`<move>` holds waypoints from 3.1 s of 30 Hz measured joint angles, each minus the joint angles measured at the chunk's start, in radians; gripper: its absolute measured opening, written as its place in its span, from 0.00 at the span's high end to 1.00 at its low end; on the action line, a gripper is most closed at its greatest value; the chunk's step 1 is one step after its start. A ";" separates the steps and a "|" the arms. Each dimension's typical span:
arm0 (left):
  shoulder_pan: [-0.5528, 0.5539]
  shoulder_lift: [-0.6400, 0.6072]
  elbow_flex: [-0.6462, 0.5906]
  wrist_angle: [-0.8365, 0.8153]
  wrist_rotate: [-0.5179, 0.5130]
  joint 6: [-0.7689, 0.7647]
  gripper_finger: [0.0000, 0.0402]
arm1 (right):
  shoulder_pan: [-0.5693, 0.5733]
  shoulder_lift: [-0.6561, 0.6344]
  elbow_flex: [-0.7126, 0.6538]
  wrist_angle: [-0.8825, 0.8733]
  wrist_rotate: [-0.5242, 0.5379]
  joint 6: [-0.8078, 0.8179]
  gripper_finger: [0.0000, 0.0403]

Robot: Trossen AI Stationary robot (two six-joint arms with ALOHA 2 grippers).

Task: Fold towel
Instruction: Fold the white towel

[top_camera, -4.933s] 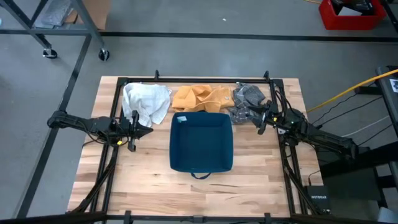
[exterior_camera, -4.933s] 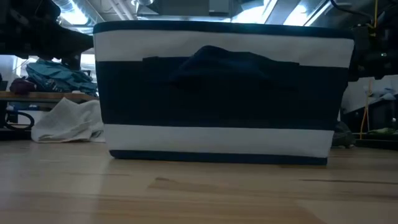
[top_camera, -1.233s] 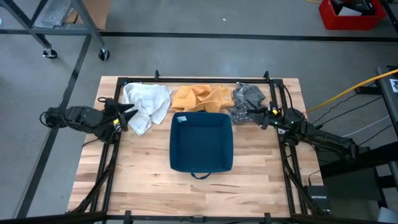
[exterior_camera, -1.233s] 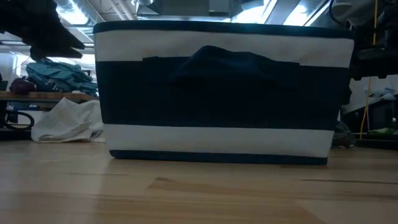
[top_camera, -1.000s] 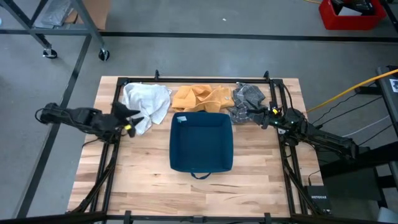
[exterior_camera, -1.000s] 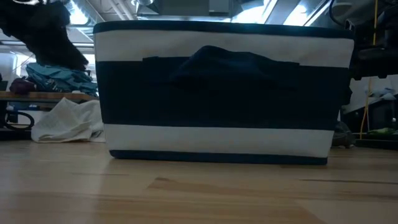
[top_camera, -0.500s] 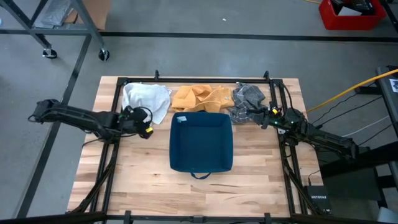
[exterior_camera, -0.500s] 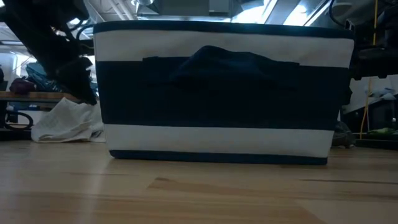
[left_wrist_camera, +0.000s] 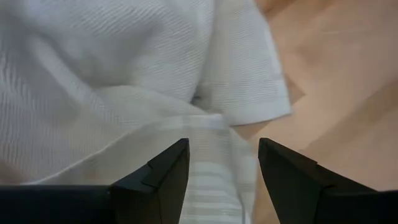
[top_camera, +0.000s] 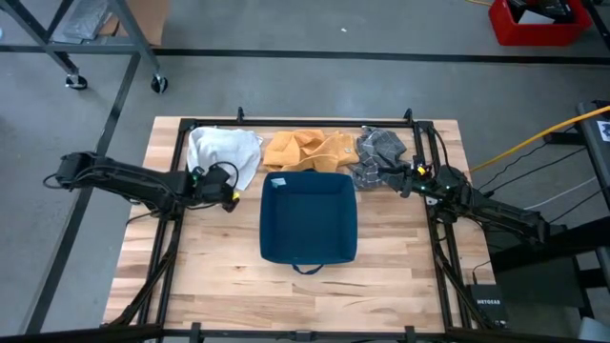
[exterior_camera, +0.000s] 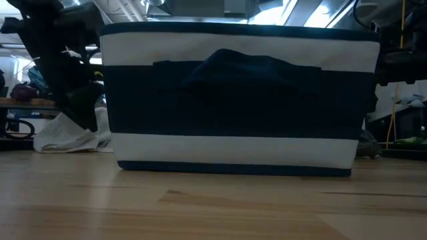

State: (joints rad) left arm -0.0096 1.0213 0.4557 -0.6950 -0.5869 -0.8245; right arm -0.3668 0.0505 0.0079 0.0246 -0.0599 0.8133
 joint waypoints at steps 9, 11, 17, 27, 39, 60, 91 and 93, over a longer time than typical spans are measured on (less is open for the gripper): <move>0.064 0.108 0.000 0.015 0.000 -0.042 0.54 | 0.000 0.000 0.000 0.000 0.000 -0.003 0.38; 0.076 0.124 0.000 0.039 0.000 -0.041 0.54 | 0.000 0.000 0.000 0.000 0.000 -0.006 0.38; 0.098 0.138 0.000 0.132 0.000 -0.006 0.66 | 0.000 0.000 0.000 0.000 0.000 -0.006 0.38; 0.098 0.137 0.000 0.136 0.026 -0.019 0.97 | 0.000 0.000 0.000 0.000 0.000 -0.006 0.38; 0.098 0.049 0.218 0.096 0.058 0.141 1.00 | 0.000 0.000 0.000 0.011 -0.004 -0.017 0.38; 0.186 0.011 0.801 0.074 -0.211 0.638 1.00 | 0.000 0.000 0.000 0.260 0.028 -0.167 0.38; 0.358 0.088 0.916 0.681 -0.182 0.929 1.00 | 0.000 0.839 0.529 0.494 0.152 -0.474 0.38; 0.358 0.097 0.916 0.707 -0.182 0.929 1.00 | 0.001 0.944 0.620 0.481 0.099 -0.453 0.38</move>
State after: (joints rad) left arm 0.3485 1.1184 1.3720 0.0116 -0.7690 0.1049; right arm -0.3660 0.9947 0.6277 0.5053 0.0389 0.3607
